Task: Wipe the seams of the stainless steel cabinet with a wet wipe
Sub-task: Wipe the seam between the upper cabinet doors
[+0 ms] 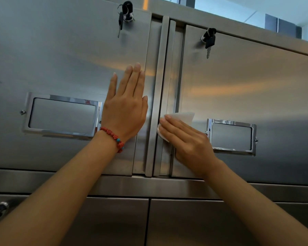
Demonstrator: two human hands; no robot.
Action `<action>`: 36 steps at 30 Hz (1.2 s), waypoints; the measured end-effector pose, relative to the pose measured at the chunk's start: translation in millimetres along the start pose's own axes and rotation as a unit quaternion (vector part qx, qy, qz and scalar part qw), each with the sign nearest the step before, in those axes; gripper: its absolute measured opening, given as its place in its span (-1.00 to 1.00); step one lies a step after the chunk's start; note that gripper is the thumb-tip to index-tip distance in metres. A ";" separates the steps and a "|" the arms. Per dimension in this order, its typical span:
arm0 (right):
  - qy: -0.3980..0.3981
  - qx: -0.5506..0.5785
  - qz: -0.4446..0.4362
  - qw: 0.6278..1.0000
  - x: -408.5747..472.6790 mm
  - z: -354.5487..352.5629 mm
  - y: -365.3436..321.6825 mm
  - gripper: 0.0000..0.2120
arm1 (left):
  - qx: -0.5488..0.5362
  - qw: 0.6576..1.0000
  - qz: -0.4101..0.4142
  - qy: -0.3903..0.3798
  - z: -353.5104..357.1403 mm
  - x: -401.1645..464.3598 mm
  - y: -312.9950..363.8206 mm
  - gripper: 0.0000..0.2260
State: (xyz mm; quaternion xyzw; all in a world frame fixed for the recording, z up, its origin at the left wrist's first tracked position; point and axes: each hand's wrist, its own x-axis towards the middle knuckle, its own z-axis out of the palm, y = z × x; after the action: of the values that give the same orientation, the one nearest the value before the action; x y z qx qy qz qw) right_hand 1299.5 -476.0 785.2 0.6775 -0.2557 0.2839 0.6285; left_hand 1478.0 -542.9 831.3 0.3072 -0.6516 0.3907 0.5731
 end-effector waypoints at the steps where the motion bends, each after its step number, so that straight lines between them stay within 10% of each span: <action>1: 0.005 0.005 -0.003 1.000 -5.0 0.2 -4.4 -0.69 | 0.000 1.000 0.000 -0.001 -0.2 0.1 0.4 -0.51; 36: 0.017 0.009 -0.002 1.000 -10.6 5.9 -6.3 -0.70 | 0.000 1.000 -0.003 -0.004 -3.7 -0.6 2.3 -0.48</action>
State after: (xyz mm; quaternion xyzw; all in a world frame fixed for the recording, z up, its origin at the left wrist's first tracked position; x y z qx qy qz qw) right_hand 1296.8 -481.5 773.0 0.6785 -0.2413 0.2962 0.6274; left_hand 1478.0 -538.6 830.5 0.3109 -0.6531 0.3871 0.5718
